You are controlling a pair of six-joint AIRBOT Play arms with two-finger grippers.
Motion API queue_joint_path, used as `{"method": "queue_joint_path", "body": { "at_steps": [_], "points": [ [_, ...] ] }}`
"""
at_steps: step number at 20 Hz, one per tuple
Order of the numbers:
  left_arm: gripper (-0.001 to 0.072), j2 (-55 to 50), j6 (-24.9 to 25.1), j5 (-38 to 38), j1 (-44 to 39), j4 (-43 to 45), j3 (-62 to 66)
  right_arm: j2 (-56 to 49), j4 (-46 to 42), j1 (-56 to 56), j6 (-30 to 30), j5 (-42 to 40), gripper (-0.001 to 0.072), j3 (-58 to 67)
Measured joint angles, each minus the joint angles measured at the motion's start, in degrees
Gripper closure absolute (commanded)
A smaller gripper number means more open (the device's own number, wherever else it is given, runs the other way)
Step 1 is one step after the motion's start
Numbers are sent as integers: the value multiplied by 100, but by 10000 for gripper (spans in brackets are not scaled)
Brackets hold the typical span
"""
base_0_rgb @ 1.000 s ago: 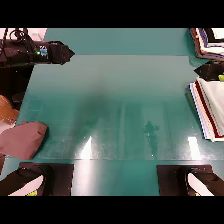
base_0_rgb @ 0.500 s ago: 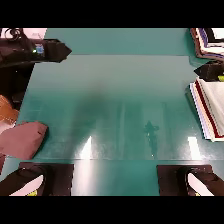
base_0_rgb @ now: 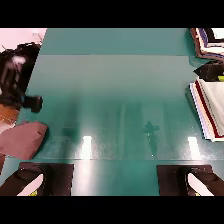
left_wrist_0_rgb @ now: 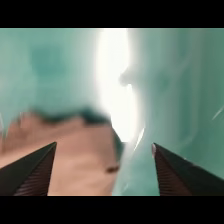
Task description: Fold the shirts.
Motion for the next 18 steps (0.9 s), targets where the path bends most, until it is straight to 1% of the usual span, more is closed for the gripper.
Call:
{"method": "queue_joint_path", "body": {
  "at_steps": [3,6,7,8,9,12,14,16,18],
  "points": [
    [1,52,-273,210,7,299,-1126,0,0,0,0,0,694,0],
    [5,70,-518,466,9,422,-2000,0,-2,0,0,0,694,0],
    [221,76,-605,511,9,457,-2181,0,-2,0,0,0,694,0],
    [536,79,-688,529,11,474,-2297,0,-2,0,2,0,694,0],
    [678,83,-765,531,9,492,-2374,0,-2,0,0,0,694,0],
    [683,83,-885,525,11,516,-2363,0,-2,0,0,-2,694,0],
    [683,87,-920,492,15,522,-2059,0,-4,0,0,-2,694,0],
    [683,92,-920,385,15,501,-1379,0,-4,0,0,-28,694,11],
    [683,96,-782,240,17,326,-326,0,9,0,2,-63,694,120]
  ]
}}
